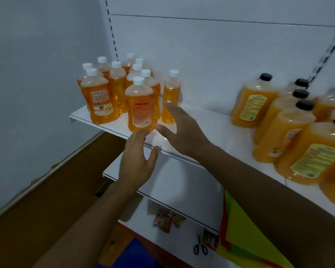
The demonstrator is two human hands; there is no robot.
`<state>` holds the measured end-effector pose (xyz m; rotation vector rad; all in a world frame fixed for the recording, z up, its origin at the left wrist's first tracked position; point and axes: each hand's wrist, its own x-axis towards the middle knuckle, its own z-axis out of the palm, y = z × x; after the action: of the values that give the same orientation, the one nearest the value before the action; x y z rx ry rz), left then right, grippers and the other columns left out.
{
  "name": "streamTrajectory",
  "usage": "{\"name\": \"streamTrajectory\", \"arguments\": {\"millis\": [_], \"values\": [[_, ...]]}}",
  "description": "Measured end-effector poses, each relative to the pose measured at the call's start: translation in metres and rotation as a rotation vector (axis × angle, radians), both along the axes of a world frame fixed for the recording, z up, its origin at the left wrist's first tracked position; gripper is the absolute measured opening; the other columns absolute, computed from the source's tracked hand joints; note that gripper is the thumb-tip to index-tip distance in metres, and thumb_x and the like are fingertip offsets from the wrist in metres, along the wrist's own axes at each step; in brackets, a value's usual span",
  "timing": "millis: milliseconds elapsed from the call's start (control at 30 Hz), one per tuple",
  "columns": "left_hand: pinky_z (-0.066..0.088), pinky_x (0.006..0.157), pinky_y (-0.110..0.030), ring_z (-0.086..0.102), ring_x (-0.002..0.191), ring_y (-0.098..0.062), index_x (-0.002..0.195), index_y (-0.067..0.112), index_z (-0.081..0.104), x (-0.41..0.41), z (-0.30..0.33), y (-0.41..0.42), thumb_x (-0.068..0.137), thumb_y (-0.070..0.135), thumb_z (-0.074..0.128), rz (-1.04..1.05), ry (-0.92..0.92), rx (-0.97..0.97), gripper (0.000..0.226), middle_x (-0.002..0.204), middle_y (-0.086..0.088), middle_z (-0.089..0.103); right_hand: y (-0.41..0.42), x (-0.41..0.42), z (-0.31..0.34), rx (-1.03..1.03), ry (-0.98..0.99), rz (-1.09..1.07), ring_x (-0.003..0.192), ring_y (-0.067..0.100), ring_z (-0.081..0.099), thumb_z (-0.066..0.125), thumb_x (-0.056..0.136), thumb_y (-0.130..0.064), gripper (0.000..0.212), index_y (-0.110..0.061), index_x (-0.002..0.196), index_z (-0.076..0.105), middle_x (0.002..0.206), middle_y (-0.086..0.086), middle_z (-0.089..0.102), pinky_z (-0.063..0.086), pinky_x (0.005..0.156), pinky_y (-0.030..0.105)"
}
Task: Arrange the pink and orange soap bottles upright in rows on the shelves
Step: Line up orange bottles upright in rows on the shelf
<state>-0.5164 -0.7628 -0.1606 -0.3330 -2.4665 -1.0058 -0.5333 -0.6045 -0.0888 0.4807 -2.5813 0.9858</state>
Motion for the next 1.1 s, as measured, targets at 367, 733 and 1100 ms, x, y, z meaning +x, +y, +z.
{"name": "streamTrajectory", "arguments": {"millis": [367,733,1100], "values": [[0.048,0.09,-0.034,0.06,0.109,-0.023,0.133,0.016,0.054,0.15,-0.004,0.179,0.092,0.048,0.052,-0.515,0.069,-0.399,0.052,0.124,-0.003,0.065,0.184,0.206,-0.012,0.097,-0.095,-0.184,0.143,0.017,0.027,0.043,0.094,-0.057,0.067,-0.022,0.15,0.029,0.156,-0.002,0.032,0.028,0.114,0.038],[0.049,0.089,-0.04,0.06,0.112,-0.022,0.127,0.022,0.058,0.243,0.015,0.4,0.09,0.047,0.051,-0.829,0.123,-0.366,0.046,0.124,0.0,0.065,0.378,0.356,-0.008,-0.025,-0.065,-0.59,0.123,0.013,0.05,0.048,0.092,-0.057,0.059,-0.025,0.141,0.043,0.142,-0.006,0.047,0.044,0.101,0.041],[0.036,0.11,-0.037,0.048,0.128,-0.018,0.142,0.019,0.042,0.179,0.018,0.61,0.091,0.044,0.059,-0.925,-0.108,-0.246,0.06,0.144,0.002,0.048,0.582,0.329,0.0,-0.136,-0.087,-1.016,0.115,0.018,0.056,0.066,0.087,-0.043,0.06,-0.018,0.137,0.044,0.136,0.002,0.052,0.047,0.095,0.033]]}}
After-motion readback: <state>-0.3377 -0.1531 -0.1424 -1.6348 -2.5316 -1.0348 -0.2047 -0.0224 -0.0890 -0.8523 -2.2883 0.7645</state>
